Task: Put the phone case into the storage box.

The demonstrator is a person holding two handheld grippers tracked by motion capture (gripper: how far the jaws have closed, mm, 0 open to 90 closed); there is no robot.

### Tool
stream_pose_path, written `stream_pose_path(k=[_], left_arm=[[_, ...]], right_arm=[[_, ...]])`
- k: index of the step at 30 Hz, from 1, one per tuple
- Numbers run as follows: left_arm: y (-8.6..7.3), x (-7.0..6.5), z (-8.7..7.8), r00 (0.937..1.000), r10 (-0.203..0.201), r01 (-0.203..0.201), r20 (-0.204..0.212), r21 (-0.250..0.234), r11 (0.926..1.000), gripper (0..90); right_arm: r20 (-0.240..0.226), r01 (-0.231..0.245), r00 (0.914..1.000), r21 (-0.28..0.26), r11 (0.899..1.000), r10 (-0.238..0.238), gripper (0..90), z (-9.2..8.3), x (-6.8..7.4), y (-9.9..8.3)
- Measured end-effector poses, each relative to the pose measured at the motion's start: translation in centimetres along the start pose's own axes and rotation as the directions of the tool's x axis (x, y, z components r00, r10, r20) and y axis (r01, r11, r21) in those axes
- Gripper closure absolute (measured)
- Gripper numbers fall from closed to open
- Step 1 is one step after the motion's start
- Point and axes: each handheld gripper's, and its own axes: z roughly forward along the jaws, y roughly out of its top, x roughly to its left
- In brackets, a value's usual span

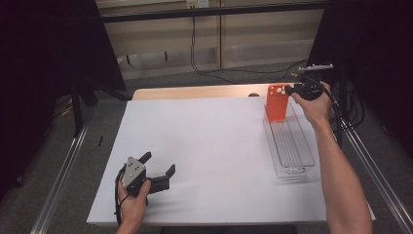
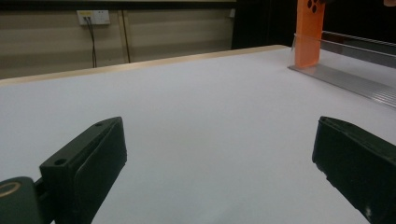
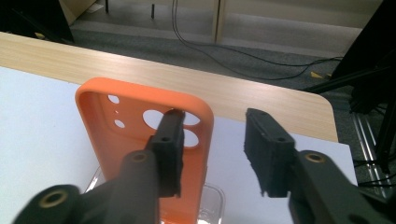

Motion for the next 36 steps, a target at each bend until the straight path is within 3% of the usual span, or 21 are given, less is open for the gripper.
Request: stream_pose_path(k=[8, 14, 18, 26, 29, 33, 36], left_arm=[[0.2, 0.5, 0.0, 0.9999, -0.010, 0.010, -0.013, -0.004, 0.9999, 2.7], [0.2, 0.6, 0.0, 0.9997, -0.018, 0.018, -0.018, -0.003, 0.9998, 2.8], [0.2, 0.6, -0.1, 0.9997, -0.018, 0.018, -0.019, -0.005, 0.9998, 2.8], [0.1, 0.5, -0.4, 0.9997, -0.012, 0.012, -0.021, -0.007, 0.9999, 2.8], [0.1, 0.6, -0.5, 0.9997, -0.011, 0.011, -0.021, -0.011, 0.9999, 2.8], [0.1, 0.5, -0.7, 0.9999, -0.009, 0.008, -0.014, -0.011, 0.9999, 2.8], [0.1, 0.5, -0.8, 0.9999, -0.012, 0.012, -0.009, -0.016, 0.9998, 3.1]], right_arm=[[0.007, 0.000, 1.0000, -0.019, 1.000, 0.000, 40.2, -0.3, 0.3, -0.4], [0.007, 0.006, 1.0000, -0.029, 1.000, -0.006, 16.7, -0.2, 0.4, -0.7], [0.012, 0.010, 0.9999, -0.034, 0.999, -0.009, 10.3, -0.2, 0.6, -1.0], [0.009, -0.001, 1.0000, -0.069, 0.998, 0.001, 8.0, -0.6, 0.7, -1.5], [-0.013, -0.022, 0.9997, -0.066, 0.998, 0.021, 3.1, -0.6, 0.7, -1.6], [-0.029, -0.041, 0.9989, -0.111, 0.993, 0.038, 2.0, -0.7, 0.6, -2.0], [-0.022, -0.080, 0.9967, -0.137, 0.987, 0.077, 6.3, -1.1, 0.5, -2.3]])
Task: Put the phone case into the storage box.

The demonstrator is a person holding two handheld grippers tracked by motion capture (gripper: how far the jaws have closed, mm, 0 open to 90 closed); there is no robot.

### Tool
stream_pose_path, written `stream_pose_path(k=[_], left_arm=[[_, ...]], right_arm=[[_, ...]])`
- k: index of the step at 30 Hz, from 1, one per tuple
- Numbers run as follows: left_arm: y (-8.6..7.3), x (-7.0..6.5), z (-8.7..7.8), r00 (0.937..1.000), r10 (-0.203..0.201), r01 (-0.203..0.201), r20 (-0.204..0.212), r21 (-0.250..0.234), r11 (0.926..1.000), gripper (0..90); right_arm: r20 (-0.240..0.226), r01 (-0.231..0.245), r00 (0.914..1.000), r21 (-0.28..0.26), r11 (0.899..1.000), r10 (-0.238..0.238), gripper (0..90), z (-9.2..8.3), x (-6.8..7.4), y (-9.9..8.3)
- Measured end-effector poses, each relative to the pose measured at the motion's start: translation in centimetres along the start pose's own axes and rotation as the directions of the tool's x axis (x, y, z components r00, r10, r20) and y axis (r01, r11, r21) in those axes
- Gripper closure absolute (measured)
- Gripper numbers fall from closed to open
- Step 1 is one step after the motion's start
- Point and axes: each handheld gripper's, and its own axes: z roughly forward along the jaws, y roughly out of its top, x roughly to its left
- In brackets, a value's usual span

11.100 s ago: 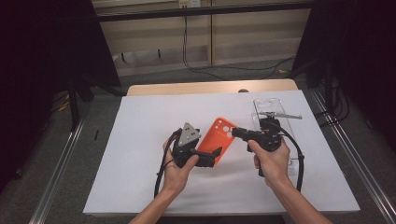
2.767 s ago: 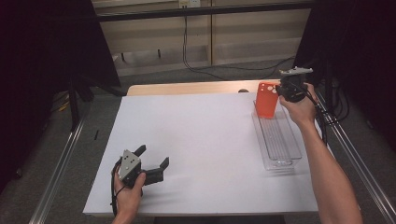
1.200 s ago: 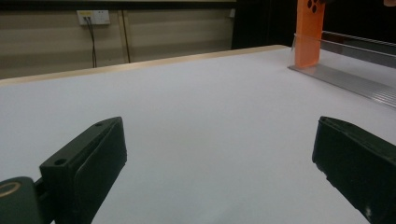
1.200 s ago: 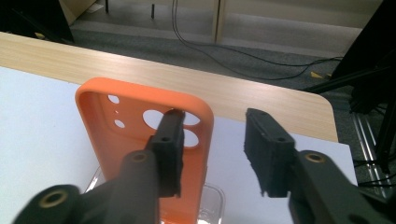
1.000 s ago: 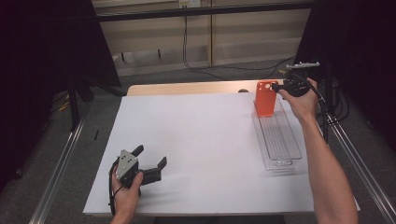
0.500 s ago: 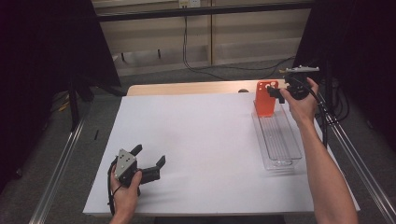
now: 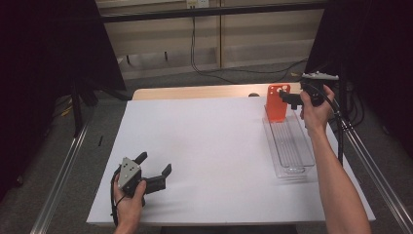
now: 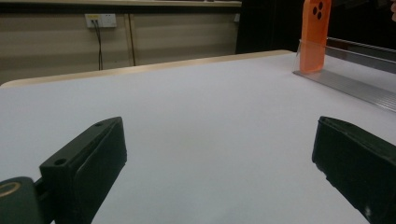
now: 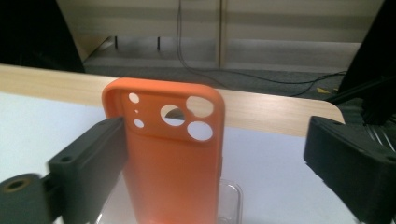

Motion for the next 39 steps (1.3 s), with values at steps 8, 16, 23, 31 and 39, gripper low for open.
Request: stream_pose_path(k=[8, 16, 23, 31, 39], left_arm=[[0.0, 0.1, -0.7, 1.0000, 0.002, -0.002, 0.001, -0.018, 0.9998, 2.9], [0.0, 0.3, -0.9, 1.0000, -0.002, 0.002, -0.007, -0.013, 0.9999, 2.8], [0.0, 0.4, -1.0, 0.9998, -0.005, 0.004, -0.017, -0.016, 0.9999, 2.8], [0.0, 0.3, -1.2, 0.9989, 0.002, -0.003, -0.047, -0.019, 0.9998, 2.7], [0.0, 0.3, -1.4, 0.9984, -0.016, 0.015, -0.055, -0.023, 0.9996, 2.2]], right_arm=[[0.027, 0.056, 0.9982, -0.060, 0.997, -0.054, 3.2, -1.0, 0.4, -0.2], [0.052, 0.078, 0.9961, -0.141, 0.987, -0.071, 10.0, -1.5, 1.2, -0.8], [0.084, 0.050, 0.9958, -0.161, 0.986, -0.036, 12.3, -1.9, 1.5, -2.1], [0.058, 0.093, 0.9949, -0.221, 0.971, -0.082, 8.3, -4.2, 1.8, -2.6], [0.017, 0.089, 0.9960, -0.255, 0.963, -0.088, 3.8, -6.5, 2.0, -3.1]])
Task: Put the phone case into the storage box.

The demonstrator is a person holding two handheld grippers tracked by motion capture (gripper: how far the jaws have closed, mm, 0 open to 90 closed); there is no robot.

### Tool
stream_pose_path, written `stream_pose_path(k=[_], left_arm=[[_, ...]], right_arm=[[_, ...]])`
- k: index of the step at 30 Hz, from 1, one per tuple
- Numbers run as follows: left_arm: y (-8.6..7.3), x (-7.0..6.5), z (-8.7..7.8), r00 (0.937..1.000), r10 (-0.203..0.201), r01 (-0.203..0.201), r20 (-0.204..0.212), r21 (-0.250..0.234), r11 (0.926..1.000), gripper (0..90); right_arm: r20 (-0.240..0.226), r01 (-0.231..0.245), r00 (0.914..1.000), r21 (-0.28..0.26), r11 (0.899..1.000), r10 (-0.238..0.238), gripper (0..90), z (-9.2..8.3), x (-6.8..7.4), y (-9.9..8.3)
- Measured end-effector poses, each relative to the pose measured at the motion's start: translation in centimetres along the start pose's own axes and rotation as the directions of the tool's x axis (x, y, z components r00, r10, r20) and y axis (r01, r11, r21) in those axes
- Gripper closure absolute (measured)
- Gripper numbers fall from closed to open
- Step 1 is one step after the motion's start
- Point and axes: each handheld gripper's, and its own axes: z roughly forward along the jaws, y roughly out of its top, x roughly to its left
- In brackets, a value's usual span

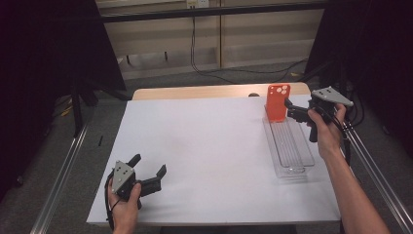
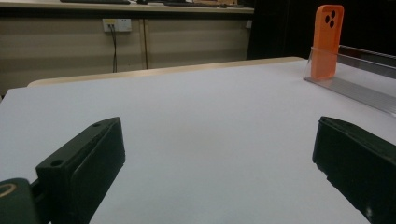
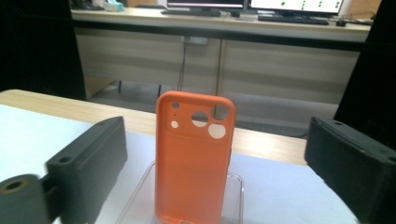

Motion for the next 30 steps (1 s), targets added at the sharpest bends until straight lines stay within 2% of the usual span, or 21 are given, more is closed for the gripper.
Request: stream_pose_path(k=[3, 8, 14, 26, 30], left_arm=[[0.0, -0.1, -0.1, 0.9999, -0.004, 0.004, -0.009, -0.006, 1.0000, 2.1], [0.0, -0.1, -0.1, 0.9998, -0.014, 0.014, -0.014, -0.006, 0.9999, 1.4], [0.0, -0.3, -0.3, 0.9997, -0.022, 0.022, -0.006, -0.011, 0.9997, 1.4], [0.2, -0.5, -0.7, 0.9996, -0.027, 0.027, -0.008, -0.025, 0.9993, 1.5], [0.2, -0.7, -0.9, 0.9996, -0.028, 0.028, -0.007, -0.023, 0.9994, 1.5]], right_arm=[[0.006, -0.031, 0.9995, -0.020, 0.999, 0.031, 5.1, -0.8, -0.1, -0.1], [-0.030, -0.011, 0.9995, -0.051, 0.999, 0.009, 5.1, -2.2, 0.4, -0.5], [-0.028, 0.020, 0.9994, -0.071, 0.997, -0.022, 5.3, -3.7, 0.9, -1.4], [-0.038, 0.032, 0.9987, -0.098, 0.995, -0.035, 4.2, -7.3, 1.9, -2.8], [-0.012, 0.036, 0.9992, -0.092, 0.995, -0.038, 2.4, -8.1, 2.0, -3.4]])
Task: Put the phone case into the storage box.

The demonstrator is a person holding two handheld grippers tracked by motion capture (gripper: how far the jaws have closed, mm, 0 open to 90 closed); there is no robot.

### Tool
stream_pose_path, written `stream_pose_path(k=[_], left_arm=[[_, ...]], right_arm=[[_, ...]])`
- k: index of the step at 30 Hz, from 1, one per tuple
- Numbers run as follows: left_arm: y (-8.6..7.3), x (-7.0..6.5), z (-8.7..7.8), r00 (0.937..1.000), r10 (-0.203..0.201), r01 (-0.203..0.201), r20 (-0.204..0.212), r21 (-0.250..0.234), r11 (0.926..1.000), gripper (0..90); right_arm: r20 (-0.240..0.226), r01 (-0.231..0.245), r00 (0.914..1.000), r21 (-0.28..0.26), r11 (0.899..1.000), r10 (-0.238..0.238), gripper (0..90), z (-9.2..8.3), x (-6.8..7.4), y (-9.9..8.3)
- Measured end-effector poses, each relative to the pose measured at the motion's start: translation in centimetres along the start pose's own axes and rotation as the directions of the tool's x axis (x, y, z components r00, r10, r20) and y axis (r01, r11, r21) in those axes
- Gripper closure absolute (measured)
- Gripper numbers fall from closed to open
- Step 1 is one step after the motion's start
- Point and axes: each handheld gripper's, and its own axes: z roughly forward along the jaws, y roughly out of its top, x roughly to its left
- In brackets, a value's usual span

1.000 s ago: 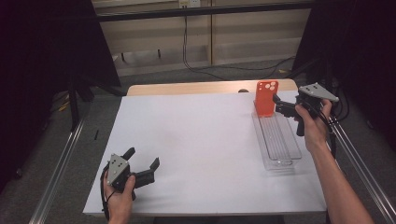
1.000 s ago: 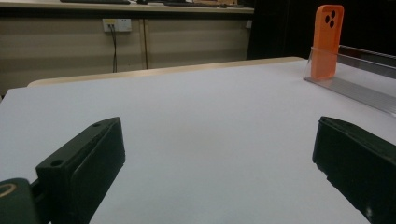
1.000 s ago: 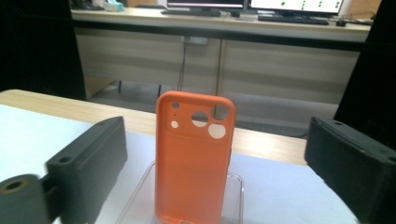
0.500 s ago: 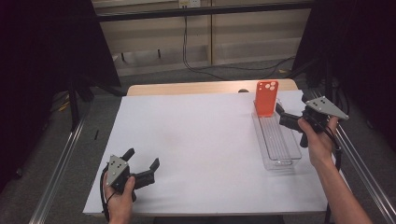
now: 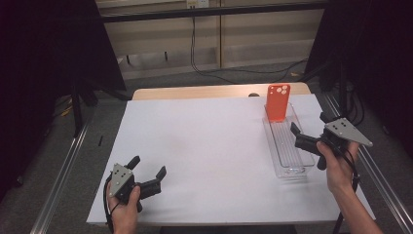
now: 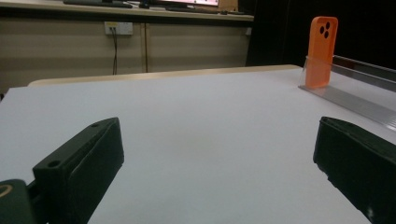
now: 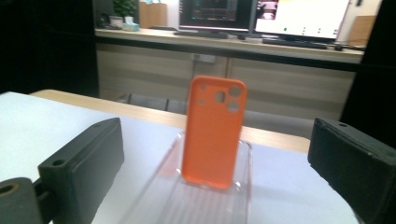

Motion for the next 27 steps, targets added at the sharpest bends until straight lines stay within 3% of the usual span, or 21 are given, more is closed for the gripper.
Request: stream_pose_path(k=[1, 3, 6, 12, 18, 22, 27], left_arm=[[0.1, -0.2, -0.1, 0.9998, 0.017, -0.017, -0.007, -0.005, 0.9998, 1.5], [0.2, -0.2, -0.4, 0.9998, -0.018, 0.019, 0.013, -0.011, 0.9998, 1.0], [0.1, -0.2, -0.5, 1.0000, -0.008, 0.008, 0.001, -0.006, 0.9999, 1.1], [0.0, -0.3, -0.6, 0.9998, 0.008, -0.008, -0.018, -0.010, 0.9999, 1.3], [0.0, -0.3, -0.6, 0.9998, 0.006, -0.006, -0.017, -0.009, 0.9999, 1.4], [0.0, -0.3, -0.7, 0.9997, 0.010, -0.010, -0.025, -0.010, 0.9999, 1.4], [-0.1, -0.4, -0.8, 0.9991, 0.021, -0.021, -0.038, -0.002, 0.9998, 1.4]], right_arm=[[0.012, -0.004, 0.9999, 0.006, 1.000, 0.004, 2.4, -0.2, 0.0, -0.3], [0.013, -0.047, 0.9988, 0.015, 0.999, 0.047, 1.1, -0.6, -0.1, -0.9], [0.031, -0.025, 0.9992, 0.027, 0.999, 0.024, 1.1, -1.2, -0.1, -1.7], [0.028, -0.025, 0.9993, 0.031, 0.999, 0.025, 0.6, -2.7, 0.3, -3.1], [0.008, -0.051, 0.9987, 0.038, 0.998, 0.051, 0.0, -4.1, 1.0, -4.2], [-0.023, -0.043, 0.9988, 0.049, 0.998, 0.045, 0.0, -5.0, 1.5, -4.9], [-0.017, -0.038, 0.9991, 0.029, 0.999, 0.038, 0.0, -6.2, 1.5, -5.4]])
